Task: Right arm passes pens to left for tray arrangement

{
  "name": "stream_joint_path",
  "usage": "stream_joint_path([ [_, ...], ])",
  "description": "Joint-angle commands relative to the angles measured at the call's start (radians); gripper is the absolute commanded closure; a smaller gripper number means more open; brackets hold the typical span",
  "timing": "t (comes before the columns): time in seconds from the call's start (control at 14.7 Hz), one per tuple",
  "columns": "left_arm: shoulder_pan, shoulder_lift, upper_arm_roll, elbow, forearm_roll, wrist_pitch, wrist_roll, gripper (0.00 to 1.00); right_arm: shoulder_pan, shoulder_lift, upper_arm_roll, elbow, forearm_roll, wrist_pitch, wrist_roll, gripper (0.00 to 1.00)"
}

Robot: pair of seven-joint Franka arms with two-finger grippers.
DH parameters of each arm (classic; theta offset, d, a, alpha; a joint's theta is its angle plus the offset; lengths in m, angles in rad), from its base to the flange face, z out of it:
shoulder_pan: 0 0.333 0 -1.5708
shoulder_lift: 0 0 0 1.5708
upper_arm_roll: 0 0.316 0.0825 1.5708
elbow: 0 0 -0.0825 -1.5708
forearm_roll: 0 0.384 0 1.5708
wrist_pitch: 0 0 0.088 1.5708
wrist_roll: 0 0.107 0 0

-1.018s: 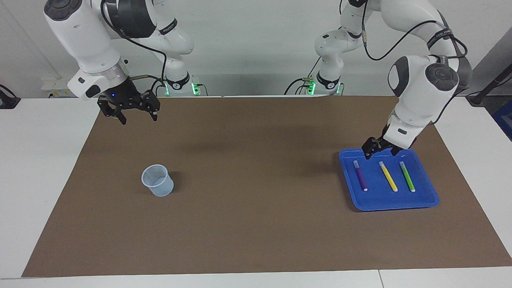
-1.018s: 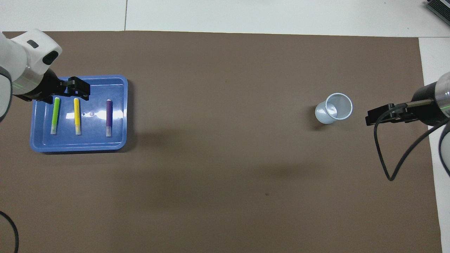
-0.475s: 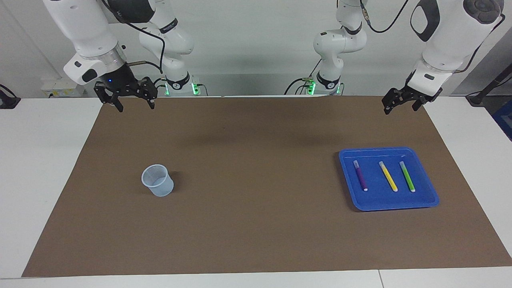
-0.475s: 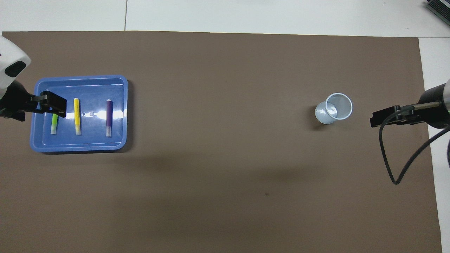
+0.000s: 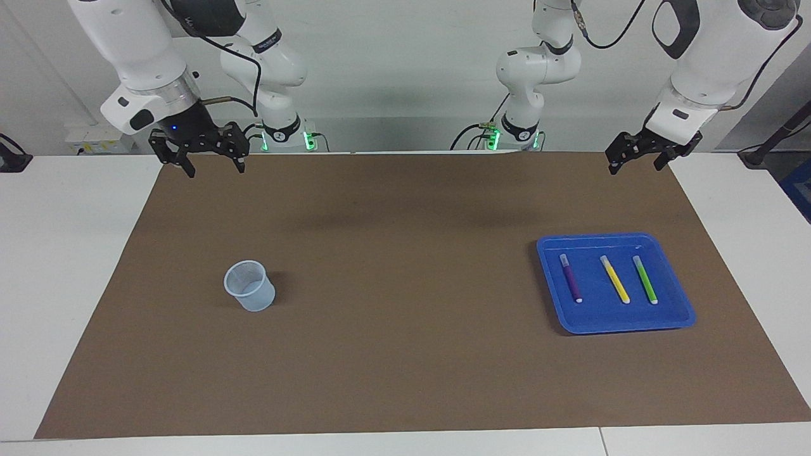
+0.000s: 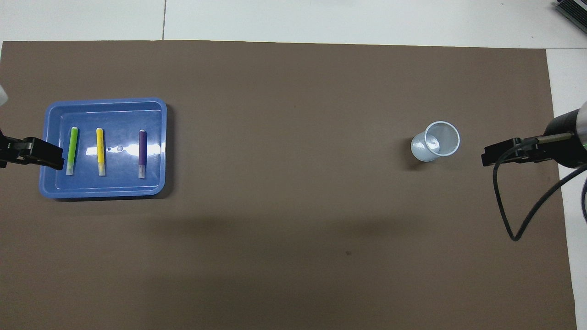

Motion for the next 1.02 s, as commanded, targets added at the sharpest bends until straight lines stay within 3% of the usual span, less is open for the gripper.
stream_joint_path([
  [0.0,-0.020,-0.024,0.015,-0.021,-0.009,0.036,0.039,0.00,-0.009,-0.013,0.005,-0.015,-0.004,0.000,-0.013,0.00],
  [0.34,-0.020,-0.021,0.009,-0.028,-0.012,0.107,0.042,0.00,-0.009,-0.013,0.005,-0.016,-0.004,0.000,-0.013,0.00],
  [0.95,0.010,-0.024,0.021,-0.029,-0.011,0.085,-0.028,0.00,-0.009,-0.013,0.005,-0.015,-0.004,0.000,-0.013,0.00],
])
